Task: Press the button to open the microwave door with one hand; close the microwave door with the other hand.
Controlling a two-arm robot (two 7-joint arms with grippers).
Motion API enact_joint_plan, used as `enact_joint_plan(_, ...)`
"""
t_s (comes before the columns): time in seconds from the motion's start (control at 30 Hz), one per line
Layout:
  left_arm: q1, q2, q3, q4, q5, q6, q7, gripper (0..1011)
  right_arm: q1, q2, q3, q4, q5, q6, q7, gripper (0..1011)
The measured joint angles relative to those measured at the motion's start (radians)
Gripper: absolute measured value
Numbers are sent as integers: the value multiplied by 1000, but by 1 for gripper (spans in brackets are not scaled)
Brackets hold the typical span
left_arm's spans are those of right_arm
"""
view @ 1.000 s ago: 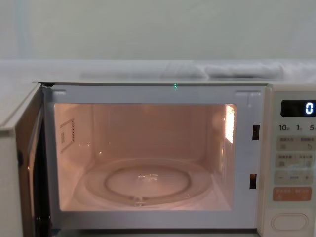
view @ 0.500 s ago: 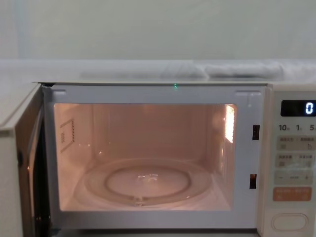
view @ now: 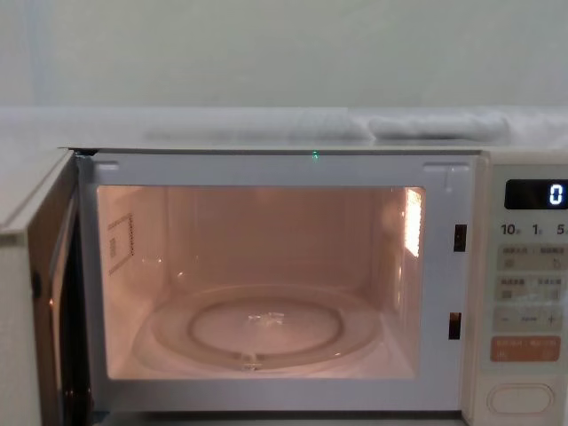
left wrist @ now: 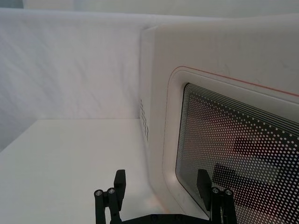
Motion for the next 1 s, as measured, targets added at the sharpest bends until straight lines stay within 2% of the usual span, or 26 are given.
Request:
enact_joint_plan(0.33, 0, 0, 0, 0, 0, 0, 0, 1001, 0, 0, 0, 0, 0, 0, 0, 1002)
enact_joint_plan(0.5, 0, 0, 0, 0, 0, 0, 0, 917, 0, 0, 0, 0, 0, 0, 0, 1002)
enact_joint_plan(0.63, 0, 0, 0, 0, 0, 0, 0, 788, 0, 0, 0, 0, 0, 0, 0, 1002)
enact_joint_plan(0.73, 0, 0, 0, 0, 0, 0, 0, 733, 0, 0, 0, 0, 0, 0, 0, 1002)
enact_joint_plan(1.0, 0, 0, 0, 0, 0, 0, 0, 442, 0, 0, 0, 0, 0, 0, 0, 1002)
